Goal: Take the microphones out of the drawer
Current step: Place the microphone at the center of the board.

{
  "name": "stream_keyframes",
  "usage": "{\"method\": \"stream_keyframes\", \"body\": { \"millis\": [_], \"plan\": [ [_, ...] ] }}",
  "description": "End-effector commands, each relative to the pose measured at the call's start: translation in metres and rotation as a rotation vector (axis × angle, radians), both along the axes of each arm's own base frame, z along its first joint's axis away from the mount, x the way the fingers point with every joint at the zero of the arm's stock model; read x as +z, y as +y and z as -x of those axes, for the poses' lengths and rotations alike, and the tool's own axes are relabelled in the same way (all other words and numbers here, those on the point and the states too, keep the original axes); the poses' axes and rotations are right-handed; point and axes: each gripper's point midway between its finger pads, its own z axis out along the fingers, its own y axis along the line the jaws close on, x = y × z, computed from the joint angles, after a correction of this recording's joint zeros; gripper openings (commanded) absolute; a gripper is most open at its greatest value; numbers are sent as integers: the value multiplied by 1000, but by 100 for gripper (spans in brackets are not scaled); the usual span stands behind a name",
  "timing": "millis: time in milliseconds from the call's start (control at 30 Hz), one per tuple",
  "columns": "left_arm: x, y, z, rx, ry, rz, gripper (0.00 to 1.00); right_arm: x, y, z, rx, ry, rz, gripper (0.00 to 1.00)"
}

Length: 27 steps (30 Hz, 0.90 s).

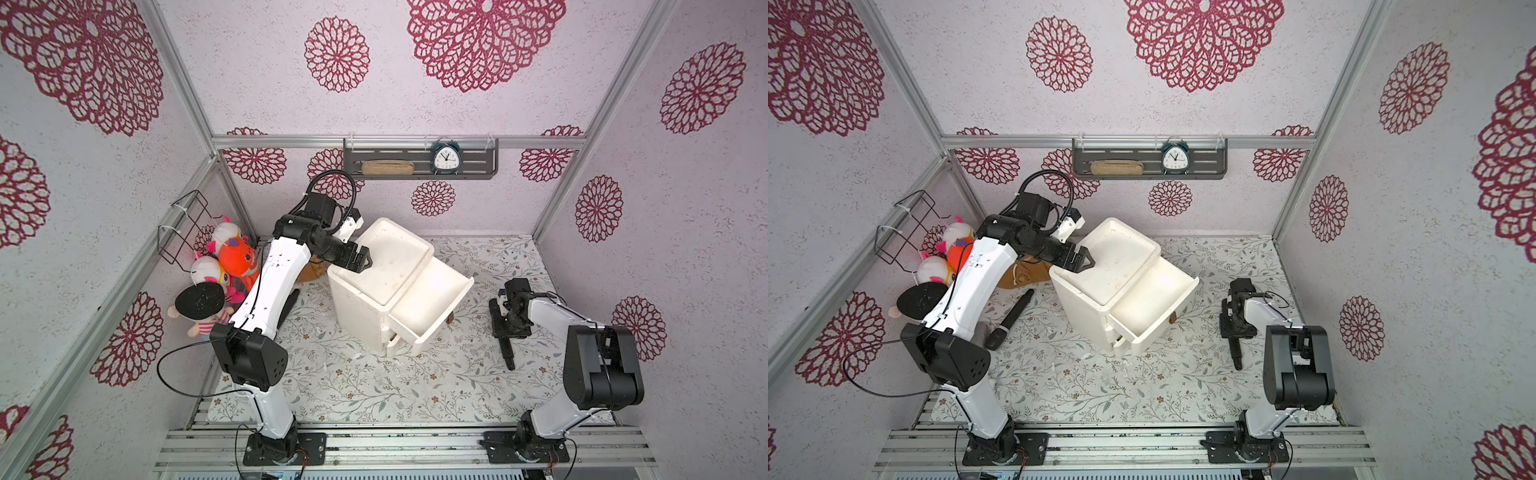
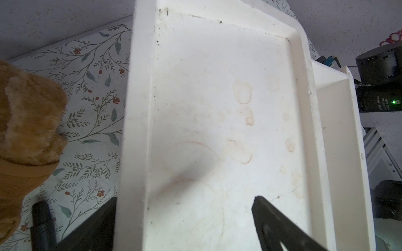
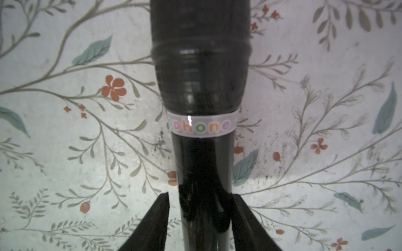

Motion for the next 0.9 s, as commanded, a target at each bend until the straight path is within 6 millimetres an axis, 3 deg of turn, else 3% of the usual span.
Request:
{"method": "stream_keyframes", "body": {
  "millis": [0, 200, 267, 300, 567, 867],
  "plan": [
    [6, -2, 1, -21, -24, 15, 97, 4, -3, 0, -17, -10, 11, 51],
    [5, -2, 0, -18, -20, 13, 97, 25, -5, -6, -13, -70, 17, 67],
    [5, -2, 0, -17, -20, 14, 97, 34, -5, -10, -8, -96, 17, 81],
    [5, -2, 0, -17, -20, 13, 97, 40, -4, -12, -6, -112, 14, 97],
    [5, -2, -2, -19, -26, 12, 97, 83, -3, -20, 2, -194, 6, 99],
    [3, -6, -5, -25, -18, 24, 97, 129, 14, -2, 40, -257, -79, 99]
  ]
}}
